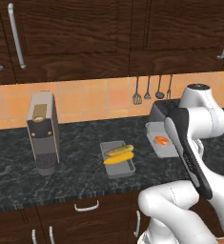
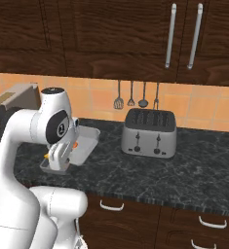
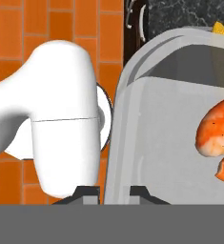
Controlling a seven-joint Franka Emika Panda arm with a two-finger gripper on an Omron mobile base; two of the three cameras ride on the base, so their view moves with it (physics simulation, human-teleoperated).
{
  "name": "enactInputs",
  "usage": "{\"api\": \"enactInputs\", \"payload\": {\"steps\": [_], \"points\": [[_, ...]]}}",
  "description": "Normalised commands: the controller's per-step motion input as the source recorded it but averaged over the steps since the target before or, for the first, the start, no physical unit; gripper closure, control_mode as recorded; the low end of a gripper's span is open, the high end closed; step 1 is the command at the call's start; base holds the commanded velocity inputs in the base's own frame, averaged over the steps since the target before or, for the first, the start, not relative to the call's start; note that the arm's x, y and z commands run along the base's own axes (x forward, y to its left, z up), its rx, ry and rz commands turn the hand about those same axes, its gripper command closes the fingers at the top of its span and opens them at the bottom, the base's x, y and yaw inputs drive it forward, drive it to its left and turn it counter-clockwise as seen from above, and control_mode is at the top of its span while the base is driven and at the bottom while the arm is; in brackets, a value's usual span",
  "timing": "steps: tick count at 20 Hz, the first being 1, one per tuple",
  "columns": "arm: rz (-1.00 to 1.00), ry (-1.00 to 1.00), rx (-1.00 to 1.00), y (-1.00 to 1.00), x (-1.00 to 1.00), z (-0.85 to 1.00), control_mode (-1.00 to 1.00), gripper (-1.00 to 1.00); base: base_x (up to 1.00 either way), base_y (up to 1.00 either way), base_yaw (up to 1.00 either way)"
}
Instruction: Take the meat container that has the shrimp and place it on the second highest rack of the freezer. Then take the vegetable container that has the corn and cucumber and place it on the highest rack of the freezer.
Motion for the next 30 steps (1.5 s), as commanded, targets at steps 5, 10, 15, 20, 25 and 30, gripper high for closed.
{"api": "enactInputs", "payload": {"steps": [5, 10, 15, 20, 25, 30], "points": [[0.02, 0.00, 0.00, 0.00, 0.00, 0.00, 1.00, 1.00, -0.45, -0.01, 0.15], [0.00, 0.00, 0.00, 0.00, 0.00, 0.00, 1.00, 1.00, -0.46, 0.03, 0.93], [0.00, 0.00, 0.00, 0.00, 0.00, 0.00, 1.00, 1.00, -0.16, 0.00, 1.00], [0.00, 0.00, 0.00, 0.00, 0.00, 0.00, 1.00, 1.00, -0.14, 0.00, 1.00], [0.00, 0.00, 0.00, 0.00, 0.00, 0.00, 1.00, 1.00, -0.12, 0.00, 1.00], [0.00, 0.00, 0.00, 0.00, 0.00, 0.00, 1.00, 1.00, -0.11, 0.00, 1.00]]}}
